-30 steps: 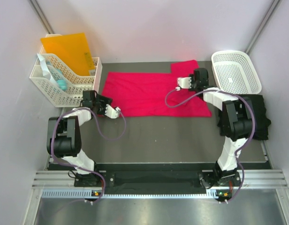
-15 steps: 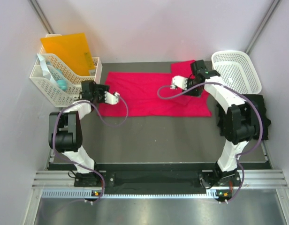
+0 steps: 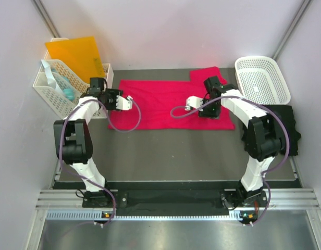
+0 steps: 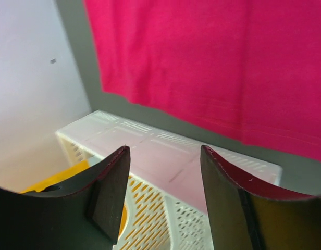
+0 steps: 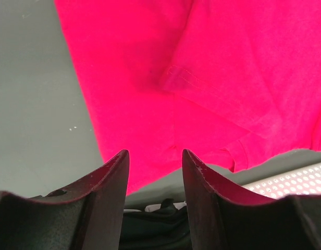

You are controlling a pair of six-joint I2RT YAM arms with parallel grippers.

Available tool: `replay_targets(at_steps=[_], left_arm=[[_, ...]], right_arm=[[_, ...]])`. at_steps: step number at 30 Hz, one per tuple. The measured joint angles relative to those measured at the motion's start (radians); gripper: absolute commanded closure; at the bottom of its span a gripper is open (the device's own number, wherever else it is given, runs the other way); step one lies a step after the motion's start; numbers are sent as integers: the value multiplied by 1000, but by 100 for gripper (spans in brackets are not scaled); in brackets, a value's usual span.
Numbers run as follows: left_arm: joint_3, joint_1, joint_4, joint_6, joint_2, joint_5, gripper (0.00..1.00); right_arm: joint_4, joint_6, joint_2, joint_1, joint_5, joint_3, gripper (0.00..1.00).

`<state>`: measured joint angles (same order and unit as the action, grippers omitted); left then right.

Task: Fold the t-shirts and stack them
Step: Fold the tshirt

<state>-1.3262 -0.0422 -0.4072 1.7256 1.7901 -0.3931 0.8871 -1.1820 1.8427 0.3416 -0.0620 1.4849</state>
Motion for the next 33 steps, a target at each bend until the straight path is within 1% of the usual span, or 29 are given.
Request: replay_targets(at_steps=[2,3,6,7,14,17,18,20,21,22,26,28,29,30,31,32,33], left_arm=[[-10,0,-54,12,6,-4,42],[-12,0,-83,19,8,-6,46],[-8,0,-127,36,14,-7,62],[3,0,-124,40,14,-6,64],[92,1,-109,46,14,0,64],[98,1,-105,44,14,2,67],[98,1,-99,41,14,2,72],[98,1,-87,35,14,2,86],[98,1,-82,31,14,3,98],[99,1,-79,29,14,4,100],[105,1,-62,24,14,9,100],[106,1,-56,23,14,9,100],[107,1,-55,23,14,9,100],[108,1,-54,23,14,9,100],[108,1,-51,22,14,9,100],[109,1,-48,22,14,10,100],[110,1,-47,22,14,10,100]], right_arm=[[-5,5,0,3,3,-6,55],[-10,8,0,6,5,-9,55],[-34,15,0,19,13,-24,55],[-42,19,0,26,16,-28,55],[-125,57,24,61,32,-31,55],[-168,65,54,75,39,-30,56],[-181,68,66,78,42,-30,56],[-204,72,86,84,43,-30,56],[-215,76,97,86,47,-30,56],[-225,80,107,87,50,-30,57],[-262,88,146,87,68,-25,56],[-276,94,165,87,77,-16,58],[-283,96,171,87,80,-13,60],[-292,99,178,87,87,-7,67],[-297,101,183,87,90,-3,72],[-304,103,187,86,95,1,83],[-311,106,191,86,99,4,89]])
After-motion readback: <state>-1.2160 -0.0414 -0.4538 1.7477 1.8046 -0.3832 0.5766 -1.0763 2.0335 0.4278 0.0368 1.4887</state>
